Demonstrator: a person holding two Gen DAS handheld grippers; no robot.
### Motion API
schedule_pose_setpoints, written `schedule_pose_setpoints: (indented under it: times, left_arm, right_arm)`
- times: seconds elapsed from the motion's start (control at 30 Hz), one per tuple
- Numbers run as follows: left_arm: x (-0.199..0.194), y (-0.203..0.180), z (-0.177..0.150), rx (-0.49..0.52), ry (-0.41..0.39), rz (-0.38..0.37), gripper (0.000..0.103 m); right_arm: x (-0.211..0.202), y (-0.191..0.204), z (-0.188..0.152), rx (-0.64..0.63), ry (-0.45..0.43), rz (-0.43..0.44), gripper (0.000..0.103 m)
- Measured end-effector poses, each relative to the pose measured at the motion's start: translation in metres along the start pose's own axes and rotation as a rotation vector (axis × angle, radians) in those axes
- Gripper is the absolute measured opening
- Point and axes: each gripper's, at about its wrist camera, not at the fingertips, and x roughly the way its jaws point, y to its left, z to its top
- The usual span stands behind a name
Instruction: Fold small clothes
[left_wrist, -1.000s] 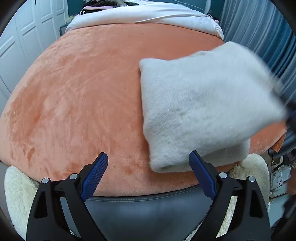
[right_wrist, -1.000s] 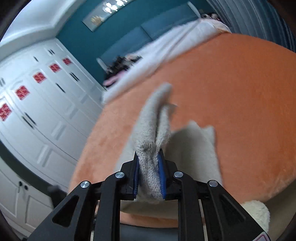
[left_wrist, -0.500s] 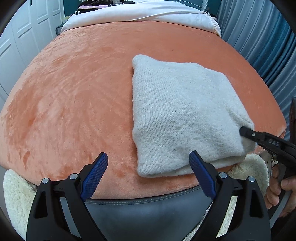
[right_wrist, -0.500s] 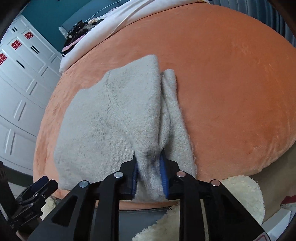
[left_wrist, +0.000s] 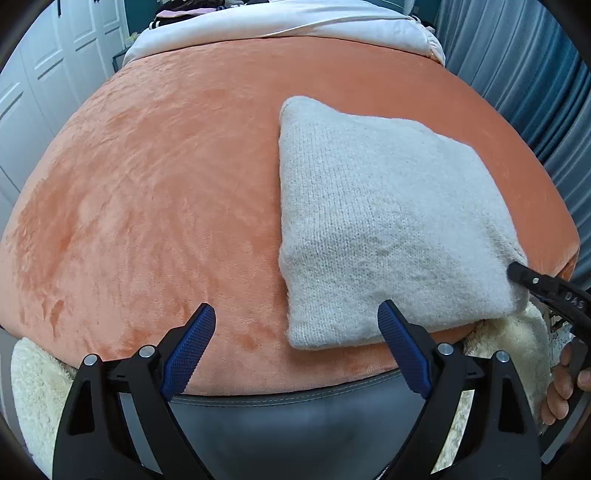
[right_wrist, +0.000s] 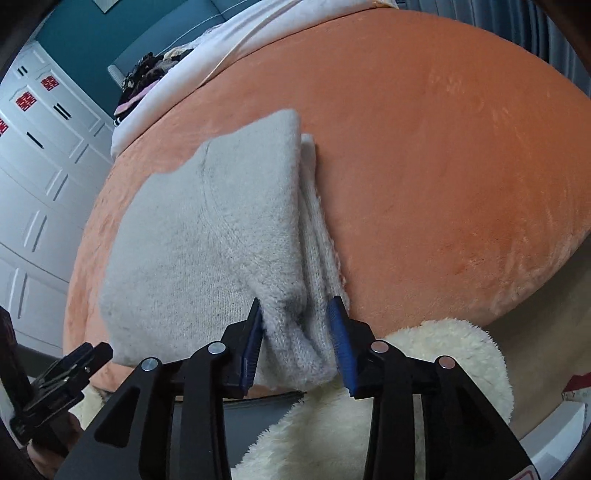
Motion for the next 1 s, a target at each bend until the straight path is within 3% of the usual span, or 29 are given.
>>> schedule_pose_setpoints:
  times: [0.07, 0.33, 0.6, 0.77, 0.9, 1.0]
  left_arm:
    - [0.0, 0.001, 0.002, -0.006, 0.002, -0.003, 0.087]
    - [0.0, -0.013, 0.024, 0.004, -0.017, -0.061, 0.089]
    - [0.027, -0.021, 0.052, -0.034, 0.024, -0.104, 0.091]
    - [0.06, -0.003, 0.064, -0.147, 0.076, -0.213, 0.097]
    - [0.098, 0.015, 0.063, -0.301, 0.163, -0.359, 0.098]
    - [0.1, 0.014, 0.06, -0.305, 0.127, -0.368, 0.098]
  right_arm:
    - [-0.007, -0.004, 0.004, 0.022, -0.031, 0.005, 0.05]
    - [0.01, -0.017, 0.044, 0.09, -0.046, 0.046, 0.074]
    - [0.064, 0.002, 0.051, 0.073, 0.03, 0.056, 0.077]
    - [0.087, -0.001, 0.053, 0.086, 0.06, 0.139, 0.086]
    - [0.099, -0.005, 0.06, 0.098, 0.071, 0.222, 0.087]
    - [0.103, -0.007, 0.062, 0.105, 0.069, 0.257, 0.088]
